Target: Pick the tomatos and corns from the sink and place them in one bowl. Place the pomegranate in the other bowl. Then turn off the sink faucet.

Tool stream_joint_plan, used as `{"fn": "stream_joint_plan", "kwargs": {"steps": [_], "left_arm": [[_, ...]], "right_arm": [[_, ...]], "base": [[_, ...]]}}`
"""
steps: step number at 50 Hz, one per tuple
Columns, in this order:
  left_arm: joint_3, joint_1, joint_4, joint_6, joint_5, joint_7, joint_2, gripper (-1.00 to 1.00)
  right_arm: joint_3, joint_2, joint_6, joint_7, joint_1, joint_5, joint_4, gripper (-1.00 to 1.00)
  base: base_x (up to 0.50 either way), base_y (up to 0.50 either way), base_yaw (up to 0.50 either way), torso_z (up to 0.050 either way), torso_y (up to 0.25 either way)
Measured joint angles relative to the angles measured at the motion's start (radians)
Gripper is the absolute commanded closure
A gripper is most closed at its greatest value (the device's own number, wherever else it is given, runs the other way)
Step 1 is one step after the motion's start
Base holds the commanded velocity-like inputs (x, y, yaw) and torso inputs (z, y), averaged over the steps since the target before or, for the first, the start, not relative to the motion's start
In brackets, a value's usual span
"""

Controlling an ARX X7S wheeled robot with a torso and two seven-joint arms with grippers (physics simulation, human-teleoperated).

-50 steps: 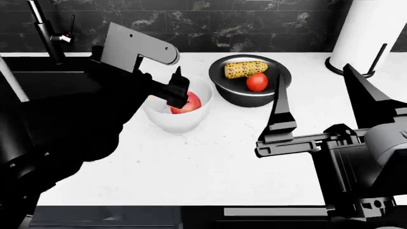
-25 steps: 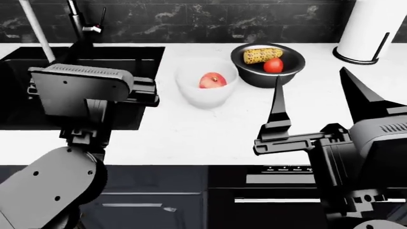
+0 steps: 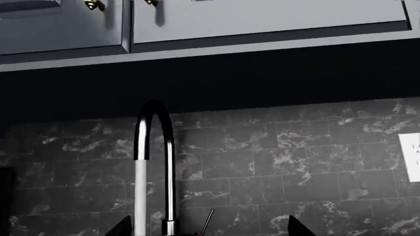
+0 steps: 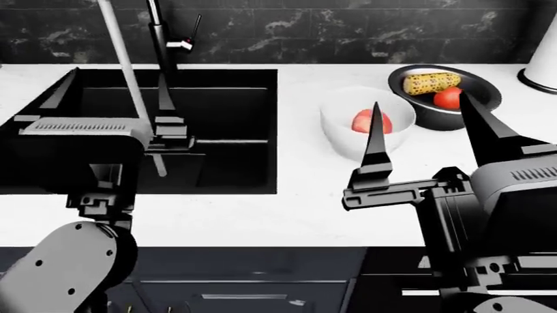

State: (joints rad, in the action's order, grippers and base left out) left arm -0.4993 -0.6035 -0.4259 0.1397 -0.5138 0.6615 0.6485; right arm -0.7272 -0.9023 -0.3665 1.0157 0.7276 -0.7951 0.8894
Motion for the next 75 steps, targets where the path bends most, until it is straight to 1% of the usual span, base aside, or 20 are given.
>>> {"fn": "stream_joint_plan", "kwargs": {"steps": [23,39,44,48,52,63,75], "left_arm": [[0.049,0.029,0.007,-0.038,-0.037,0.012,0.011,-1.00],[0.057,0.033,-0.007,-0.010,-0.072,0.021,0.019,-1.00],[0.051,0.020,0.000,0.019,-0.082,0.024,0.019,-1.00],[0.034,-0.024,0.032,0.064,-0.096,0.007,0.007,-1.00],[0.008,-0.100,0.118,0.110,-0.107,-0.036,-0.028,-1.00],[-0.050,-0.335,0.482,0.170,-0.095,-0.174,-0.162,-1.00],[-0.083,-0.537,0.889,0.138,-0.053,-0.297,-0.296,-1.00]], "right_arm": [[-0.004,-0.002,0.001,0.014,0.001,0.035,0.033,-1.00],[-0.006,0.000,0.022,-0.006,-0.005,0.035,0.019,-1.00],[-0.002,0.009,0.042,-0.035,-0.006,0.012,-0.028,-1.00],[0.002,0.032,0.033,-0.088,0.031,-0.032,-0.121,-1.00],[0.000,0.078,0.002,-0.167,0.107,-0.074,-0.261,-1.00],[-0.034,0.258,-0.062,-0.425,0.344,-0.104,-0.742,-1.00],[-0.066,0.487,-0.013,-0.678,0.548,-0.053,-1.335,-1.00]], "base": [[0.09,0.50,0.00,0.000,0.000],[0.08,0.50,0.00,0.000,0.000],[0.00,0.00,0.00,0.000,0.000],[0.00,0.00,0.00,0.000,0.000],[0.00,0.00,0.00,0.000,0.000],[0.00,0.00,0.00,0.000,0.000],[0.00,0.00,0.00,0.000,0.000]]}}
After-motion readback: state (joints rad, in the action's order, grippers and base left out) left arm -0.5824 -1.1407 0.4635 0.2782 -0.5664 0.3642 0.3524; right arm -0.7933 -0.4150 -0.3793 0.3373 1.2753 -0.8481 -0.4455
